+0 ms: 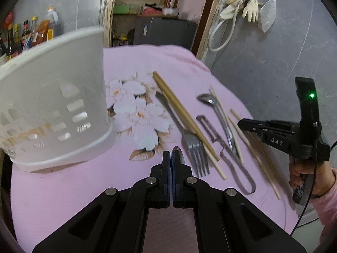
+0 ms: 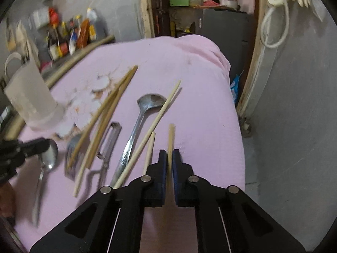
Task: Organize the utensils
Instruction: 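Carry the chopstick over the white basket and open the right tool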
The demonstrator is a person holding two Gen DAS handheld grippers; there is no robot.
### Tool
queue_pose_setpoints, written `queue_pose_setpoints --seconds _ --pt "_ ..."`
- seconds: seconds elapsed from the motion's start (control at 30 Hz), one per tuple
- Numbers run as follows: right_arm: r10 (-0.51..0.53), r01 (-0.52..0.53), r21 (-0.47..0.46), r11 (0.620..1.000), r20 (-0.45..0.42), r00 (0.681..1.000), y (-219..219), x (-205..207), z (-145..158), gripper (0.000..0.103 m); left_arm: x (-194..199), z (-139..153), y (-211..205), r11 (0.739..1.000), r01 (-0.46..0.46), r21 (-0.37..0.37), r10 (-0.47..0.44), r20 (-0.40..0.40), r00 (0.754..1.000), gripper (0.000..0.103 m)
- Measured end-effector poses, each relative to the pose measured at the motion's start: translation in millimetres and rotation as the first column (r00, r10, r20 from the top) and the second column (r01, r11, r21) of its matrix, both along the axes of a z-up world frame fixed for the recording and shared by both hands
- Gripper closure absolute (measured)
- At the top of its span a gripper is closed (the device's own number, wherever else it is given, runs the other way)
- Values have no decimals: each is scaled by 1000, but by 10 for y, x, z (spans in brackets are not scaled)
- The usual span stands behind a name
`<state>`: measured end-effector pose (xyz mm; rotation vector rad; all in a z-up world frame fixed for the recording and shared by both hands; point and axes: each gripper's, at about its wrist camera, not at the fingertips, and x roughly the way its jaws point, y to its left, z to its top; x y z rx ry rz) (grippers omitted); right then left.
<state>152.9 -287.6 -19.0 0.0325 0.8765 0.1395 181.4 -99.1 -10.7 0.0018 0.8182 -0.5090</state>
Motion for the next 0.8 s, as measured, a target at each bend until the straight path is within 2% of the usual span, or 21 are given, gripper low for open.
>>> queue_pose_setpoints --seconds 0.07,0.2,0.27,0.4,0.5,0.6,0.7,0.8 --pt "-24 20 71 997 51 998 -57 -81 68 100 -62 83 10 1000 -5 -10 5 54 999 103" --pt "-34 5 141 990 207 978 -14 -302 275 100 -183 278 29 999 -34 -22 38 184 982 103" --pt "-43 -11 168 986 319 947 46 -444 412 100 -243 401 73 997 -60 -41 68 248 966 103" --pt "-33 -84 194 977 533 845 299 -637 693 100 -305 640 164 992 -108 -65 124 341 932 103" --pt "-14 -146 190 971 655 755 560 -672 891 100 -330 896 315 981 -166 -98 192 417 888 103" --pt "9 -205 176 963 738 675 835 -635 1072 100 -337 1141 540 964 -230 -135 267 467 843 103" --pt "18 -259 182 948 786 618 1079 -576 1207 100 -324 1387 830 936 -305 -174 351 512 784 103" --pt "16 -309 200 930 816 577 1330 -421 1338 100 -332 1571 1110 901 -396 -176 421 572 704 103"
